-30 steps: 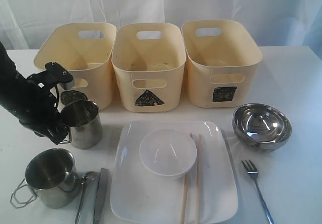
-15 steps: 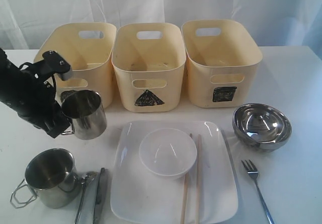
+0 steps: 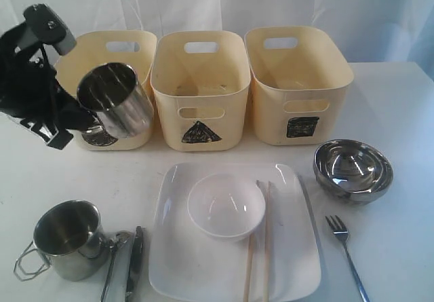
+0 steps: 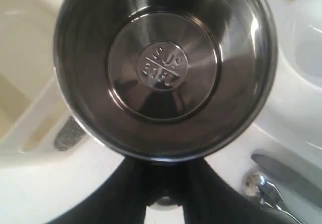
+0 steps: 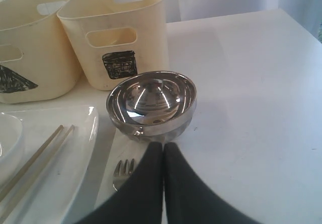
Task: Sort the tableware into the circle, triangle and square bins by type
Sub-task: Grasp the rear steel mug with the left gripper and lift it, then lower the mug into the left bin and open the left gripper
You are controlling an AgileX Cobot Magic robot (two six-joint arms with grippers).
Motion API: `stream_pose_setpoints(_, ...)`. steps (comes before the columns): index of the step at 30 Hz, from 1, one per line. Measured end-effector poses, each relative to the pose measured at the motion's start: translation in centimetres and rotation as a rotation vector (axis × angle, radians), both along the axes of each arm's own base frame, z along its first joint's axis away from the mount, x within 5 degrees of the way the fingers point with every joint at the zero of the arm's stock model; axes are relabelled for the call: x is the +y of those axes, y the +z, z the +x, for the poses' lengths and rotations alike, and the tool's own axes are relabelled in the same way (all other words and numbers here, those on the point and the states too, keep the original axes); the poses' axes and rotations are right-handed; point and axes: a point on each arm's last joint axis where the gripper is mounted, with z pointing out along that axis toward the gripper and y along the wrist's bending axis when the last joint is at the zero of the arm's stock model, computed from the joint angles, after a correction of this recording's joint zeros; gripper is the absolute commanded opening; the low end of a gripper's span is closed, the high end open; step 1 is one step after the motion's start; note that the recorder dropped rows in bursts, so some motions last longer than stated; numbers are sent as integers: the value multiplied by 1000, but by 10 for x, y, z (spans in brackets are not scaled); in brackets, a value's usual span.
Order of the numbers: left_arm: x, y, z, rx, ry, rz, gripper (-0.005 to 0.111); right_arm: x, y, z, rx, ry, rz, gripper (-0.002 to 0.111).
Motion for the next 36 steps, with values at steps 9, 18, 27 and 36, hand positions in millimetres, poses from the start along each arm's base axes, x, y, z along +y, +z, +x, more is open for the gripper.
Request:
stream_pose_setpoints(9,1,39,22,-212,91,-51,0,0,0,0,0,0,0,0)
stream_pose_setpoints(18,-9,52,80,-214,210,-113,0,0,0,0,0,0,0,0)
stream_pose_setpoints(27,-9,33,131,-45,341,-53,0,0,0,0,0,0,0,0)
stream_pose_setpoints(36,-2,9,164,107,436,31,0,0,0,0,0,0,0,0)
